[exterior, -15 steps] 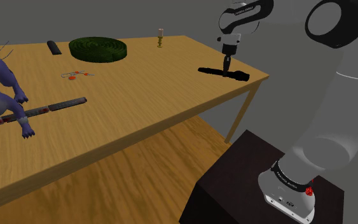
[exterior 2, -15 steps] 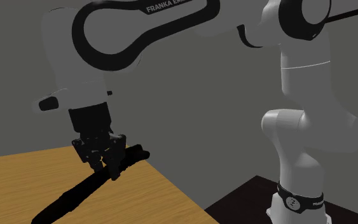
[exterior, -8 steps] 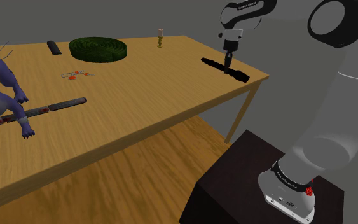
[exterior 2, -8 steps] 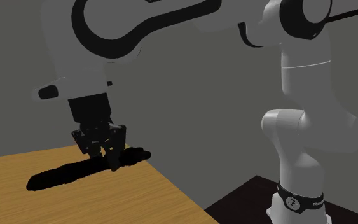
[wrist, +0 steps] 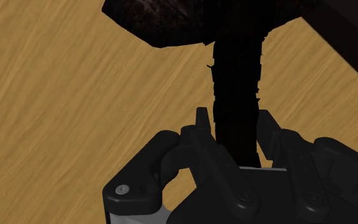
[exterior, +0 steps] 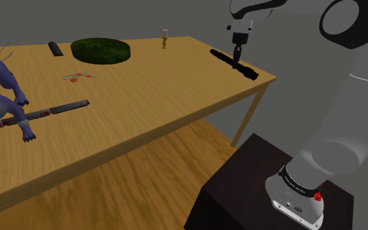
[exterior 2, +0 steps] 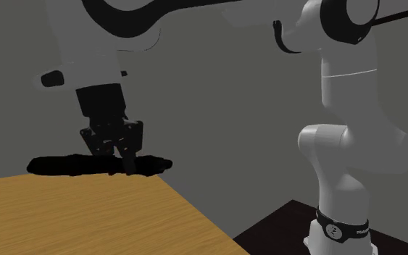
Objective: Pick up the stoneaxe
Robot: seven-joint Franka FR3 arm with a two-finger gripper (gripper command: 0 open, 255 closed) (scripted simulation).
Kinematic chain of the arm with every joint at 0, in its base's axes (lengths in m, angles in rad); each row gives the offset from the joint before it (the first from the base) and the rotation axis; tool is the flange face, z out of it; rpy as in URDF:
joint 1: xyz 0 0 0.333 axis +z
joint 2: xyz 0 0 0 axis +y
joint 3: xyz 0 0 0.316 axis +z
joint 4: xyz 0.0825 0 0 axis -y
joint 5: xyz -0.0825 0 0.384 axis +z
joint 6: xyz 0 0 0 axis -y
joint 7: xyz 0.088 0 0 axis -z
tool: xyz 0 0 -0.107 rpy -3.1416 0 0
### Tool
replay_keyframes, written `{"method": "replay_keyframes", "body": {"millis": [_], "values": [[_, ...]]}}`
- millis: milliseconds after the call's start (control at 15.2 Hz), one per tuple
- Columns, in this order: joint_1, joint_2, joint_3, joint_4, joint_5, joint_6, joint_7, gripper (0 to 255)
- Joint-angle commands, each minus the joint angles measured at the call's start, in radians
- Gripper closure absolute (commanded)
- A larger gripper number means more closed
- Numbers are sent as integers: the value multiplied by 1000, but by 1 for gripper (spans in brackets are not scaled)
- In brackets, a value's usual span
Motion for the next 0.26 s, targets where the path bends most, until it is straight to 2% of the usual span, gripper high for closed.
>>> {"method": "replay_keyframes", "body": {"millis": [0, 198], "values": [[-2, 0, -1, 30, 0, -30, -1, 255], [-2, -1, -1, 44, -1, -45, -1, 255]]}}
